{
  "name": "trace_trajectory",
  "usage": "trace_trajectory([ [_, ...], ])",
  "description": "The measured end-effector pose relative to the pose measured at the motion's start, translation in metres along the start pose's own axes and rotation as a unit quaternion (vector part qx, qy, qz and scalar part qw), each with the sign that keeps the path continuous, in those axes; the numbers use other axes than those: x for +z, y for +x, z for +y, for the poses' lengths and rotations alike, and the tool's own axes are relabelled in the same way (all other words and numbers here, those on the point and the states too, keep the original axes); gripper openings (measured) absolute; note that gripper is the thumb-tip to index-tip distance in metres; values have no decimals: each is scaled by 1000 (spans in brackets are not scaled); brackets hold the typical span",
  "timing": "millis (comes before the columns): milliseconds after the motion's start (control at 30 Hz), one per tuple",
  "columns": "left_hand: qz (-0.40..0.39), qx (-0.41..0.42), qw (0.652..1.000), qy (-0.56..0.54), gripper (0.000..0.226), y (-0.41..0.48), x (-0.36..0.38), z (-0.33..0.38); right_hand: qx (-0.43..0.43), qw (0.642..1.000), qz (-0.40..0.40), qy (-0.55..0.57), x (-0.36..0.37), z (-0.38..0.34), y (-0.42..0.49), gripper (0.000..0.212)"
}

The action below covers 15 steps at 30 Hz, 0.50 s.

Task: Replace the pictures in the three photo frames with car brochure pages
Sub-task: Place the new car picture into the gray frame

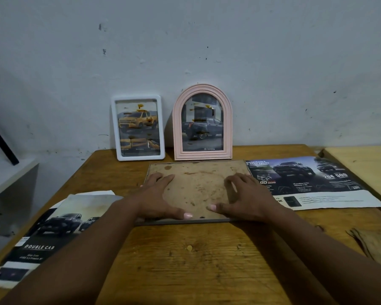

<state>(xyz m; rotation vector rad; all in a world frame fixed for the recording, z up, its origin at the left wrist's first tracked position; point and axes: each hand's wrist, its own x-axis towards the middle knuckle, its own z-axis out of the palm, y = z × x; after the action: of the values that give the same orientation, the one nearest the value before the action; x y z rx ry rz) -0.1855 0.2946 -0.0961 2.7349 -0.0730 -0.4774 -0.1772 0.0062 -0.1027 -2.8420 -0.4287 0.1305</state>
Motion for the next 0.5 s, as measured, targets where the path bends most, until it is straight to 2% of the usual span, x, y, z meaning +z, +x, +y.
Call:
trace_trajectory([
  [100, 21, 8, 999, -31, 143, -6, 3, 0, 1, 999, 28, -24, 2, 2, -10, 102],
  [200, 78, -1, 995, -66, 132, -7, 7, 4, 15, 996, 76, -51, 5, 2, -13, 94],
  [367, 159, 1, 987, -2, 109, -14, 17, 10, 16, 992, 93, -79, 9, -1, -22, 87],
  [500, 179, -3, 984, -9, 98, -19, 19, 10, 19, 990, 97, -96, 7, 2, -27, 83],
])
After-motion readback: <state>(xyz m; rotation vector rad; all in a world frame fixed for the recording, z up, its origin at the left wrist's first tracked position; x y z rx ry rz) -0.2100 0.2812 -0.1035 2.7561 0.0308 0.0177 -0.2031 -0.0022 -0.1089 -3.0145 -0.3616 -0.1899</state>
